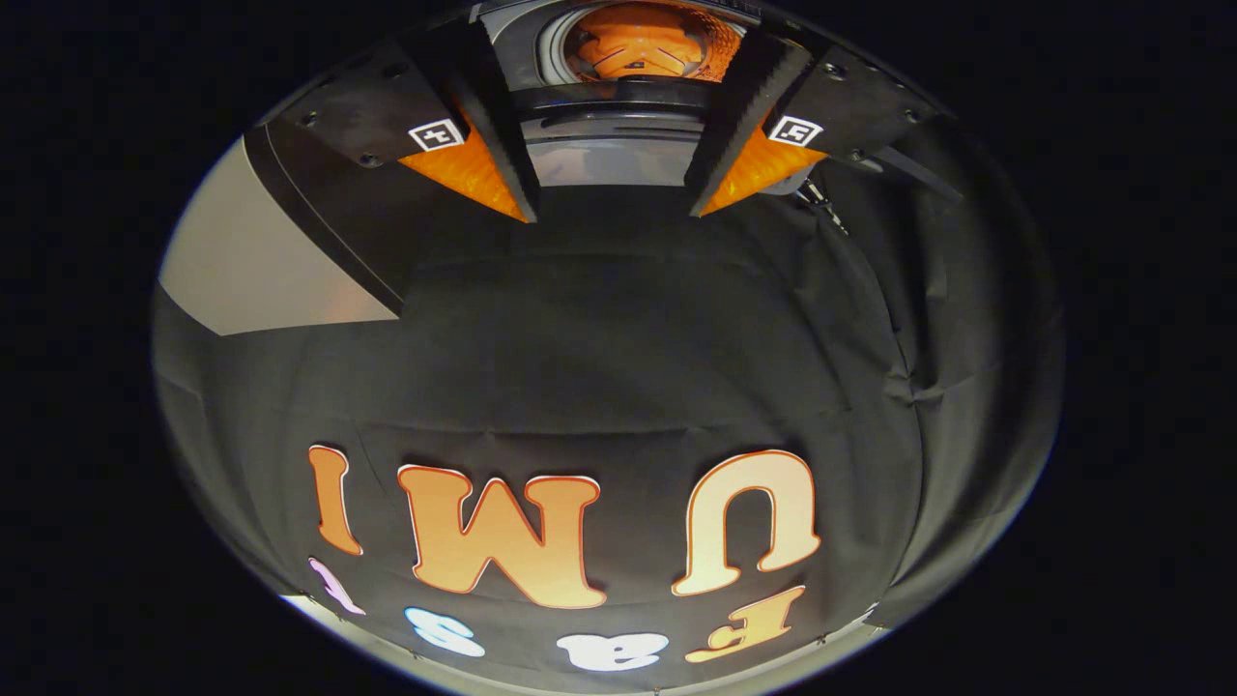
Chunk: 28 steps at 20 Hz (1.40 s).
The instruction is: Put the clothes into the washing machine and then close the washing machine lid.
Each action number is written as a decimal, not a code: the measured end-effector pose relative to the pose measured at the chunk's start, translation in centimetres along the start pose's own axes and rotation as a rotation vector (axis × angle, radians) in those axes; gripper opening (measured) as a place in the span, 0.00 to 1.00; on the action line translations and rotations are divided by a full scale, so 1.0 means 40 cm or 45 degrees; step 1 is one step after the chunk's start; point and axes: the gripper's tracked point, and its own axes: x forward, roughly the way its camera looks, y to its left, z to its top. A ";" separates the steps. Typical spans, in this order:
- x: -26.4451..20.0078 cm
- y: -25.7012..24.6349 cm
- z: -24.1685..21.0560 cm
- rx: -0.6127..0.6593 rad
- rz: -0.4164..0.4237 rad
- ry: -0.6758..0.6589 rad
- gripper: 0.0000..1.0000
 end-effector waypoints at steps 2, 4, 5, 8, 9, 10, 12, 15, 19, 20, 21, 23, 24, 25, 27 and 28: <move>-0.011 0.001 -0.018 0.001 -0.002 0.004 0.98; -0.027 0.000 -0.039 0.006 -0.006 0.008 0.98; -0.038 -0.001 -0.055 0.002 -0.008 0.010 0.98; -0.049 -0.014 -0.148 -0.001 -0.026 0.084 0.98; -0.049 -0.015 -0.203 0.035 -0.013 0.137 0.98; -0.045 -0.016 -0.252 0.083 -0.002 0.175 0.99; -0.030 -0.041 -0.335 0.130 -0.035 0.233 1.00; -0.033 -0.050 -0.384 0.139 -0.055 0.277 1.00; -0.040 -0.045 -0.351 0.103 -0.042 0.248 1.00; -0.043 -0.037 -0.336 0.094 -0.034 0.232 1.00; -0.051 -0.028 -0.314 0.087 -0.026 0.210 1.00; -0.071 -0.012 -0.249 0.073 -0.012 0.149 1.00; -0.085 -0.003 -0.215 0.068 -0.006 0.113 1.00; -0.097 0.005 -0.175 0.063 0.001 0.076 1.00; -0.128 0.015 -0.098 0.058 0.013 -0.004 1.00; -0.145 0.022 -0.064 0.054 0.018 -0.036 1.00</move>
